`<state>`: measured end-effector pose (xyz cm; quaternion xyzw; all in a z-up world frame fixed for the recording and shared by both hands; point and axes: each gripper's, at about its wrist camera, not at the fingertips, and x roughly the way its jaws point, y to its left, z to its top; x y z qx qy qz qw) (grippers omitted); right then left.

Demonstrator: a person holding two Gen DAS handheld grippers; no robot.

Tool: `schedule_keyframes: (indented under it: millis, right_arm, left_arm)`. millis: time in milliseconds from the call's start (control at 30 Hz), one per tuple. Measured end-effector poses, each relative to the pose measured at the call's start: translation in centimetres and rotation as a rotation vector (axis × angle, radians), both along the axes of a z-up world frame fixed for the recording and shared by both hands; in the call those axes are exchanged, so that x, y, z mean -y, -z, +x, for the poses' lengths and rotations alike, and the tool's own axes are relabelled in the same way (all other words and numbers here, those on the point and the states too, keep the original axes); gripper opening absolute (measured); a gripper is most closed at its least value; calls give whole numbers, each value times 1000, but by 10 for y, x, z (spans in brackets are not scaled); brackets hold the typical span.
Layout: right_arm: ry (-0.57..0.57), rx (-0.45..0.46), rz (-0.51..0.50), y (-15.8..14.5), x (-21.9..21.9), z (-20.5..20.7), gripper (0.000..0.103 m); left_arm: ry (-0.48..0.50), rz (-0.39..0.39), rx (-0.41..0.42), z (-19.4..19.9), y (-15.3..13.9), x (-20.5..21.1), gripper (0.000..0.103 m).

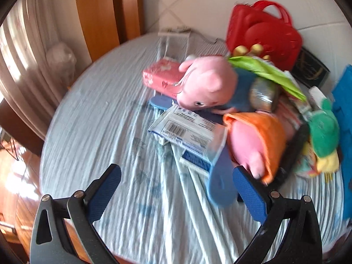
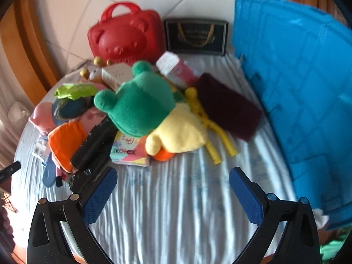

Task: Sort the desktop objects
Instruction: 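Grasp the white wipe packet with the left tool while the right tool grasps the green-pink wipe pack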

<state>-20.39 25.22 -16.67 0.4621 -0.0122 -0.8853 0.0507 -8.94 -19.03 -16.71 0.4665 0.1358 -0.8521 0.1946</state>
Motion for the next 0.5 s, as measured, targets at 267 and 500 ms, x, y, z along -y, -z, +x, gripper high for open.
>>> schedule_keyframes:
  millis: [267, 500]
  right_arm:
    - [10, 96, -26, 27, 34, -34, 103]
    - [-25, 146, -21, 43, 70, -56, 84]
  left_arm:
    - [-93, 124, 87, -72, 44, 31, 103]
    - [36, 126, 117, -73, 68, 6, 75]
